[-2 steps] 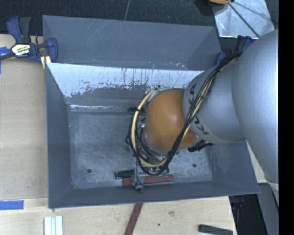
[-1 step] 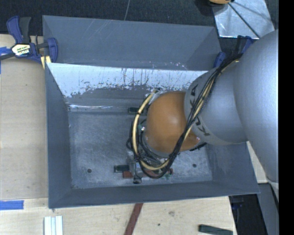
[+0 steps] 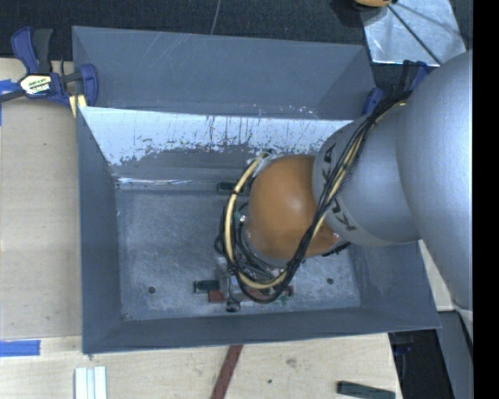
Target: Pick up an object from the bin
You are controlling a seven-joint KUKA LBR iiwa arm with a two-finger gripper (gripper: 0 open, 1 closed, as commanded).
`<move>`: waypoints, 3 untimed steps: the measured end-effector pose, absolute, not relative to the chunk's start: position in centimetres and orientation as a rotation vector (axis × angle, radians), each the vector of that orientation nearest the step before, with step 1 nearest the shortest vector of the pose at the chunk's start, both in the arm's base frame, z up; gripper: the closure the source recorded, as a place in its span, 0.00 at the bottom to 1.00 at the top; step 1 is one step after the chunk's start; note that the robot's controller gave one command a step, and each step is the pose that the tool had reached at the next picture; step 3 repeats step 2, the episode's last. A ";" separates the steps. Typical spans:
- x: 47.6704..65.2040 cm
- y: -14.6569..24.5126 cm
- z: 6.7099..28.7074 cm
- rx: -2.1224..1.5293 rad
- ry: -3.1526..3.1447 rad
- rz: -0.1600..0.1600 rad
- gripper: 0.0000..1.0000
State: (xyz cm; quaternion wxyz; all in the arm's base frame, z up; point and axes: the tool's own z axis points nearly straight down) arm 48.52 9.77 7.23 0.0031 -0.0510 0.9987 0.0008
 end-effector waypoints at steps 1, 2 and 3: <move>48.5 9.8 7.6 -0.159 3.133 0.002 1.00; 48.3 9.7 8.9 -0.160 3.142 -0.001 1.00; 48.3 9.7 8.9 -0.160 3.142 -0.001 1.00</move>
Offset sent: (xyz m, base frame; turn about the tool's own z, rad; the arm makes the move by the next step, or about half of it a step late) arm 0.0000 -0.0001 0.0815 0.0000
